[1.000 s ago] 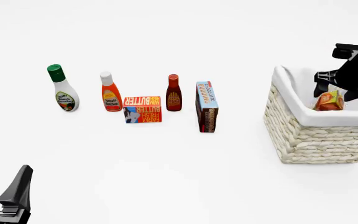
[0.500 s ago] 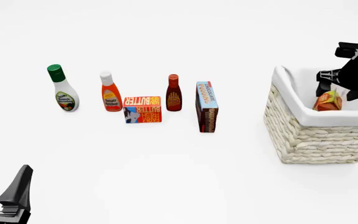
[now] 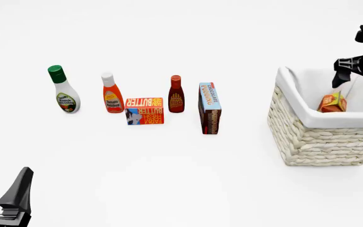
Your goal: Pick the orange juice and place it in the basket.
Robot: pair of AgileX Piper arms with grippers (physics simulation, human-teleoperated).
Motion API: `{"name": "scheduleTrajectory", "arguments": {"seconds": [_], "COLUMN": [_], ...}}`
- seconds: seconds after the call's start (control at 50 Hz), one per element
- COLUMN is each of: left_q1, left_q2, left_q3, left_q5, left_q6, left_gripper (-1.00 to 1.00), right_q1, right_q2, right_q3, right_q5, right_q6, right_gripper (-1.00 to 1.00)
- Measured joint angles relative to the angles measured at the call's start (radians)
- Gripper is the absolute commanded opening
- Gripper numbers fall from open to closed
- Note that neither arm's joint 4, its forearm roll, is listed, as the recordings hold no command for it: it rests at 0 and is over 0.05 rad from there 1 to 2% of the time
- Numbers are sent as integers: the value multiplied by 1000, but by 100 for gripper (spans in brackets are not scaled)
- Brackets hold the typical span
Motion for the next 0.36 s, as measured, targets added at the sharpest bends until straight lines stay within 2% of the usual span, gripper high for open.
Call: {"name": "scheduleTrajectory", "arguments": {"seconds": [0.36], "left_q1": [6], "left_q2": [1], "left_q3": [0], "left_q5": [-1], "left_q6": [0], "left_gripper": [100], "right_q1": [-4], "right_q2": [-85], "right_q3": [5], "right_q5": [41], "right_q6": [-32], "right_gripper": [100]}}
